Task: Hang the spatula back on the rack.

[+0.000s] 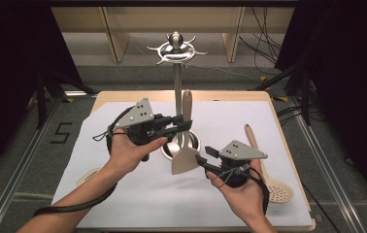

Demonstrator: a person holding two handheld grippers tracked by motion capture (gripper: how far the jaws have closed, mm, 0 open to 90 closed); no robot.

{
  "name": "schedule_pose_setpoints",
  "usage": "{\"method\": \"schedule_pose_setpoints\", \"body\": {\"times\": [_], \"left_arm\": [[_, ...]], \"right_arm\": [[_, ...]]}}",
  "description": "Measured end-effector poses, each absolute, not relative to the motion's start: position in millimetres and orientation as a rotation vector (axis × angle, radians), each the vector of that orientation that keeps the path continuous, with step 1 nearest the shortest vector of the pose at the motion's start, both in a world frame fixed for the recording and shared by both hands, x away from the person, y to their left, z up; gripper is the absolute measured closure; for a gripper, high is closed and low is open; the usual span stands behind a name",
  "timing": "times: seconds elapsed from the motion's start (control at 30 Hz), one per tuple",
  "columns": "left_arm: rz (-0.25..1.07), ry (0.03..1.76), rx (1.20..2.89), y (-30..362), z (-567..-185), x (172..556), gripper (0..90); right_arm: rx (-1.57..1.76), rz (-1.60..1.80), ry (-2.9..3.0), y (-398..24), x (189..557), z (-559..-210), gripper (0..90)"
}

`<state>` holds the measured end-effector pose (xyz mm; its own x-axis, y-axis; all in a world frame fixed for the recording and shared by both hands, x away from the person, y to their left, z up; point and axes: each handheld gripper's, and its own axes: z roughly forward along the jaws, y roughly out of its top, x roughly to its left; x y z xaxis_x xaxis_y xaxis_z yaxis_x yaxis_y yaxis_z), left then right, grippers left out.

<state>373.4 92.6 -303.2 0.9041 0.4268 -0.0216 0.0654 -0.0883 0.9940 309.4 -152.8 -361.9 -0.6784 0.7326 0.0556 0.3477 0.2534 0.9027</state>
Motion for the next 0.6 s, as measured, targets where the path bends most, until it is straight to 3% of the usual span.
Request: {"method": "schedule_pose_setpoints", "body": {"times": [0.6], "left_arm": [[0.343, 0.387, 1.645, 91.4, -294.3, 382.6, 75.6]], "right_arm": [[1.032, 1.369, 2.142, -160.7, 310.1, -370.1, 57.1]]}}
